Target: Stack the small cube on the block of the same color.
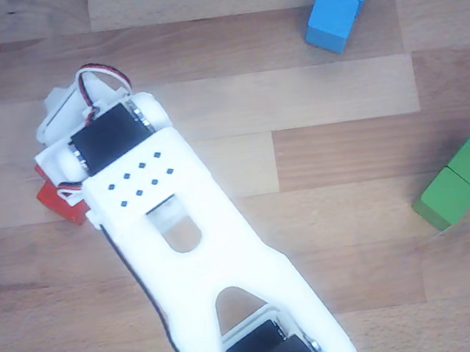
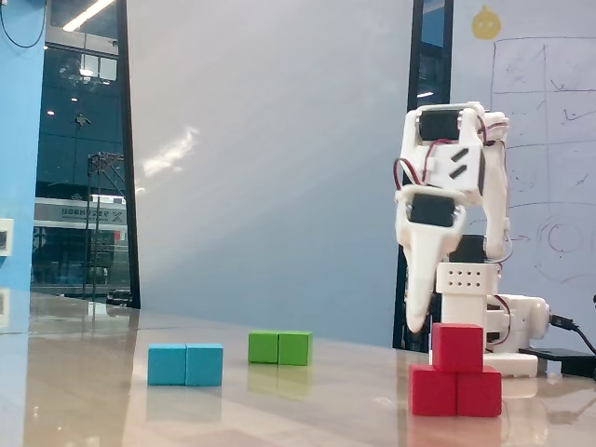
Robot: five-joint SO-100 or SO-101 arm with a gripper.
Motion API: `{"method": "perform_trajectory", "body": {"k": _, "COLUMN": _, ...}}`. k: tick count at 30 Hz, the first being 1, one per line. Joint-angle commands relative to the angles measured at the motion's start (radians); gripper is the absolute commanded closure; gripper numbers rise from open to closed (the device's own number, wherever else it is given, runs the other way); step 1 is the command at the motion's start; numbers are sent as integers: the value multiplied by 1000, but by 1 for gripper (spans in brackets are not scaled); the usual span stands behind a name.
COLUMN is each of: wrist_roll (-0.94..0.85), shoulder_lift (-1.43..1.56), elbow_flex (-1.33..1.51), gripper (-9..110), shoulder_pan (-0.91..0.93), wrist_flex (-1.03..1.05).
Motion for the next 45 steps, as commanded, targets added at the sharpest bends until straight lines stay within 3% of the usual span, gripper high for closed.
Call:
{"method": "perform_trajectory", "body": {"k": 1, "wrist_roll": 2, "shoulder_lift": 107, "elbow_flex": -109, "gripper": 78, "shoulder_pan": 64, "wrist_flex": -2}}
{"method": "perform_trajectory", "body": {"k": 11, "wrist_roll": 12, "shoulder_lift": 204, "elbow_flex": -95, "gripper": 78, "shoulder_pan": 437, "wrist_flex": -20}}
{"method": "perform_trajectory", "body": {"k": 15, "wrist_roll": 18, "shoulder_lift": 256, "elbow_flex": -86, "gripper": 86, "shoulder_pan": 532, "wrist_flex": -20}}
{"method": "perform_trajectory", "body": {"k": 20, "wrist_roll": 18, "shoulder_lift": 331, "elbow_flex": -3, "gripper": 101, "shoulder_pan": 554, "wrist_flex": -34}}
{"method": "perform_trajectory", "body": {"k": 38, "wrist_roll": 28, "shoulder_lift": 704, "elbow_flex": 488, "gripper": 101, "shoulder_pan": 614, "wrist_flex": 26}}
{"method": "perform_trajectory", "body": {"k": 45, "wrist_roll": 219, "shoulder_lift": 893, "elbow_flex": 634, "gripper": 102, "shoulder_pan": 666, "wrist_flex": -18}}
